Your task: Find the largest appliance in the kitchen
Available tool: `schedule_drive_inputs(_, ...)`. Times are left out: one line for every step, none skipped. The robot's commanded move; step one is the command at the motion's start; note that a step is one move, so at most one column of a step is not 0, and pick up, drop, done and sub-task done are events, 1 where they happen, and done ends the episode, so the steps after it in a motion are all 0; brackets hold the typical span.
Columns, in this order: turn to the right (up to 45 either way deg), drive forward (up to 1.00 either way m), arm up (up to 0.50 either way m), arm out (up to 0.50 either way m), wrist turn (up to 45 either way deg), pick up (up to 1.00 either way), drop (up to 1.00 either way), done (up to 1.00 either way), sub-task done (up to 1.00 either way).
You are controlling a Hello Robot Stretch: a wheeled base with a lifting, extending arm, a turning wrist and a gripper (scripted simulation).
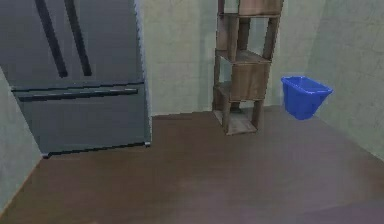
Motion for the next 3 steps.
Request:
schedule_drive_inputs(45.0,0.00,0.00,0.00,0.0,0.00,0.00,0.00,0.00)
schedule_drive_inputs(45.0,0.00,0.00,0.00,0.0,0.00,0.00,0.00,0.00)
schedule_drive_inputs(45.0,0.00,0.00,0.00,0.0,0.00,0.00,0.00,0.00)
